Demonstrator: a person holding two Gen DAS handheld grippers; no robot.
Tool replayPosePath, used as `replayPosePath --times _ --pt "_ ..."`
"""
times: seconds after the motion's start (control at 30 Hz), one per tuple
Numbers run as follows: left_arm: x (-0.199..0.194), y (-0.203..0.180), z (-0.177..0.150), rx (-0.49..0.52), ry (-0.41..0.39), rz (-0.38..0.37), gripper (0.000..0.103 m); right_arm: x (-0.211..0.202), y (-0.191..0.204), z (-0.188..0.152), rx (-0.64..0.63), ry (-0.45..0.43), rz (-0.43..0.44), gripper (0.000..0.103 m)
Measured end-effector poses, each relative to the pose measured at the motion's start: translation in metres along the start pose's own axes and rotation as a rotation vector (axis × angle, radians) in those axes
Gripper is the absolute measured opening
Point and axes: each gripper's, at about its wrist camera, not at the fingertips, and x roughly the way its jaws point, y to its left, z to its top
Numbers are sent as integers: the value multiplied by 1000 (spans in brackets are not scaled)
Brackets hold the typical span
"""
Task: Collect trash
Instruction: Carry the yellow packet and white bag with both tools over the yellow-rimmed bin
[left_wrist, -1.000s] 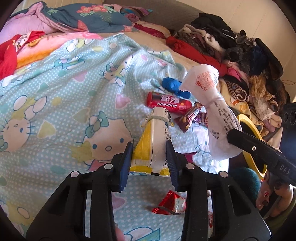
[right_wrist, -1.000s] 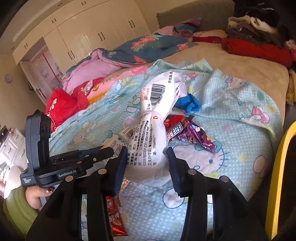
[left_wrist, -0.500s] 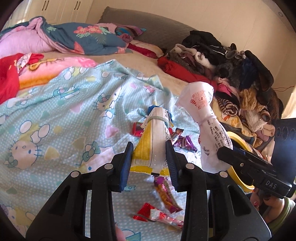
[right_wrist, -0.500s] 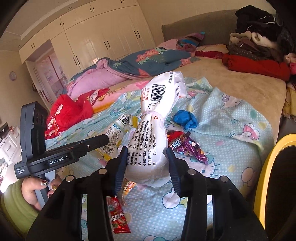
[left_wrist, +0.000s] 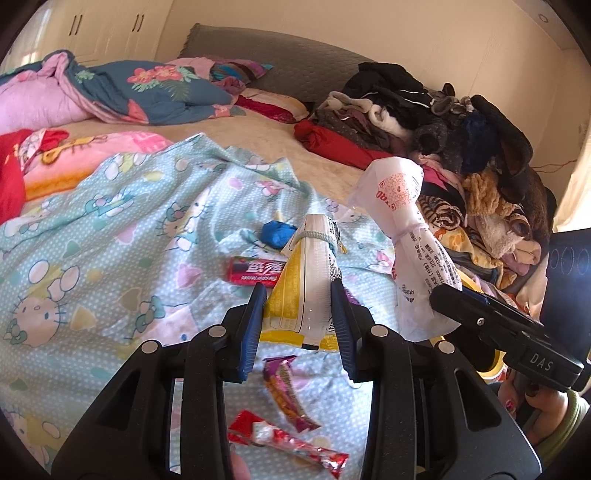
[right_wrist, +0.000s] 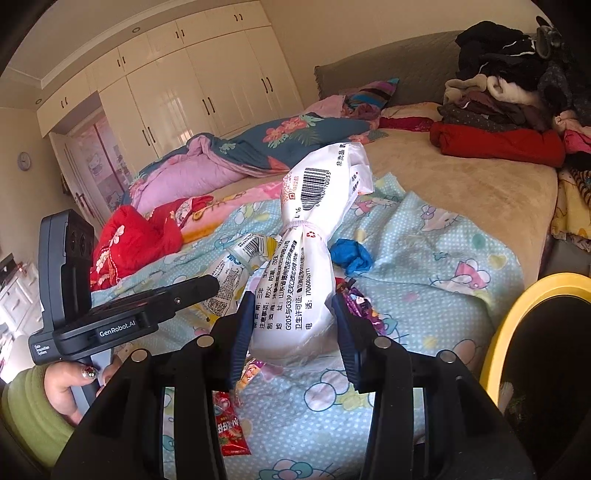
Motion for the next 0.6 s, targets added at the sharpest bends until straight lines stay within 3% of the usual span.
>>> replayPosePath --times 0.6 --pt "4 -51 0 90 -2 -23 28 -39 -27 2 44 -66 -23 41"
